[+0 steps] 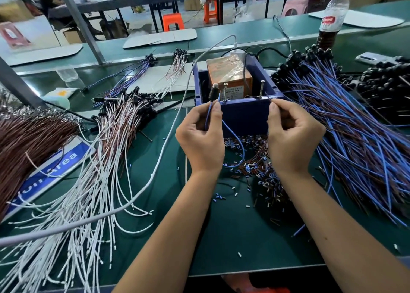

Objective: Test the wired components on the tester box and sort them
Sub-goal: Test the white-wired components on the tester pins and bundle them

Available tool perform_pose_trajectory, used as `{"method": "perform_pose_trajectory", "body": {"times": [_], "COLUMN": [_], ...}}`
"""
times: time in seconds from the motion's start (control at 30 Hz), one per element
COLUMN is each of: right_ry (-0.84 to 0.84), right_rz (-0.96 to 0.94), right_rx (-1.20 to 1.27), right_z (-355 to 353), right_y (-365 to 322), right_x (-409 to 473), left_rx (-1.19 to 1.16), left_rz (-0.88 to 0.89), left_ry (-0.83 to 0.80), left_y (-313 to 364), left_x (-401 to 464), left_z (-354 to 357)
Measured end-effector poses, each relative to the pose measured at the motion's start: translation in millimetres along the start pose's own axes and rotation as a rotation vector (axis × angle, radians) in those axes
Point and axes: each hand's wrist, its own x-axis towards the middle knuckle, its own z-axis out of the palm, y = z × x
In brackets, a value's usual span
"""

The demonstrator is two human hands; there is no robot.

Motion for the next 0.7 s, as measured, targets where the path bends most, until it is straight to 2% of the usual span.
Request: {"method": "perform_pose_trajectory", "body": {"times": [0.13,0.5,0.7], "right_ry": [-0.024,-0.052,-0.04], "right_rz": [-0.057,-0.081,0.024], "right_rx": [-0.03,-0.029,0.021], "right_z": [4,2,0], "right_y": [-2,-3,-2], "right_x": [1,0,0], "left_rx": [0.05,0.046,0.049], "left_rz": [0.02,-0.022,0.029], "left_ry": [-0.062,-0.089,0.025], "left_y": [3,6,12], "left_x": [1,-2,-4], "left_z": [-1,-4,-4]}}
